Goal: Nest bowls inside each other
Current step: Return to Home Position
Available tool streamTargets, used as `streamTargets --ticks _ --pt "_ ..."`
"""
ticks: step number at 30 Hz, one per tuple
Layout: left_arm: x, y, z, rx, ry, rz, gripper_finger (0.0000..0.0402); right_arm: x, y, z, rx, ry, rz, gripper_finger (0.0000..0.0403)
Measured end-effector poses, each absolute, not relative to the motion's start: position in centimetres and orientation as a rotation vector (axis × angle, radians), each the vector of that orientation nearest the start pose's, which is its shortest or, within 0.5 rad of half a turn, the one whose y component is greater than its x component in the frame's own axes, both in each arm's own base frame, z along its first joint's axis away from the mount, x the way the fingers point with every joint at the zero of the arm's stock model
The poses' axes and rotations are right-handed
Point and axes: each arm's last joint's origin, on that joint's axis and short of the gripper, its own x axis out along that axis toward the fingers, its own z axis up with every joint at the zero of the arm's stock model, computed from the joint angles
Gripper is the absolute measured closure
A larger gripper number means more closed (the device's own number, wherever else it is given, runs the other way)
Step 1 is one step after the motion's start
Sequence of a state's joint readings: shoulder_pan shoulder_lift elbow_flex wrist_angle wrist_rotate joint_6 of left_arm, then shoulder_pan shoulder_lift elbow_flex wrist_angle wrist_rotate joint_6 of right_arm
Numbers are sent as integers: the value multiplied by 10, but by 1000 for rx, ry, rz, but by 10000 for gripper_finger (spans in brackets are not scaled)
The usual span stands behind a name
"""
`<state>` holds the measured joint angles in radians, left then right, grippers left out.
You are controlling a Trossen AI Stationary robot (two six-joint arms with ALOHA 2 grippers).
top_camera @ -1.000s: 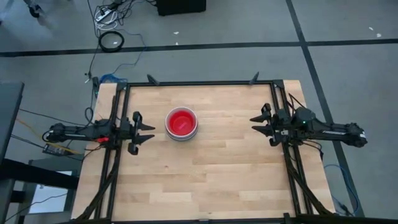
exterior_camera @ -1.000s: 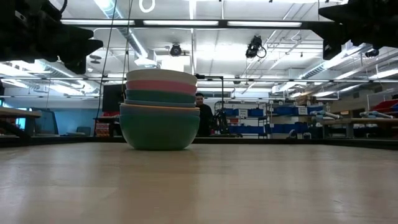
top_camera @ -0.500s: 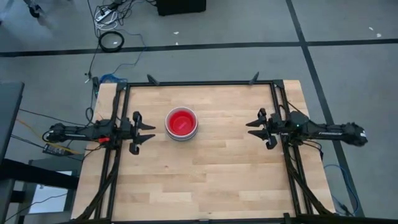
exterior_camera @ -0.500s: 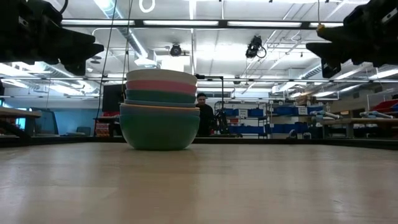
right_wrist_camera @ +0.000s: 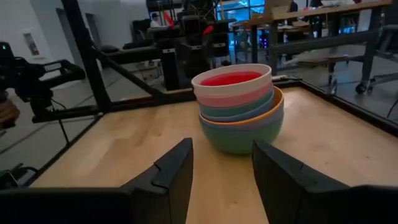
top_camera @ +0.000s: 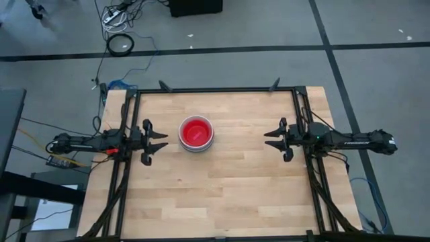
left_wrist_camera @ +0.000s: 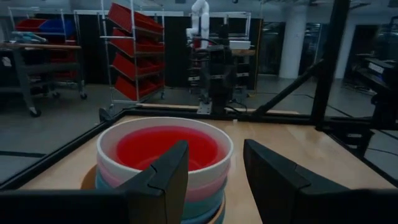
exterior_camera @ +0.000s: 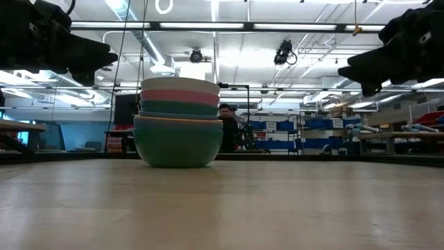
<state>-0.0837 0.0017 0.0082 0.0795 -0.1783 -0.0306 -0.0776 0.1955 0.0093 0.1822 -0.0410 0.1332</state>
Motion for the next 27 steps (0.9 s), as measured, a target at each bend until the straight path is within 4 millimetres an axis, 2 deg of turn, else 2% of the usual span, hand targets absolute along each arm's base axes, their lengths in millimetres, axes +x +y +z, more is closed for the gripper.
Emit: streamTargets --ticks 8,27 --pt "97 -3 174 -42 -90 100 239 109 -7 166 44 24 -37 249" --pt "97 -3 174 -43 -91 100 239 109 -7 165 51 31 -38 249"
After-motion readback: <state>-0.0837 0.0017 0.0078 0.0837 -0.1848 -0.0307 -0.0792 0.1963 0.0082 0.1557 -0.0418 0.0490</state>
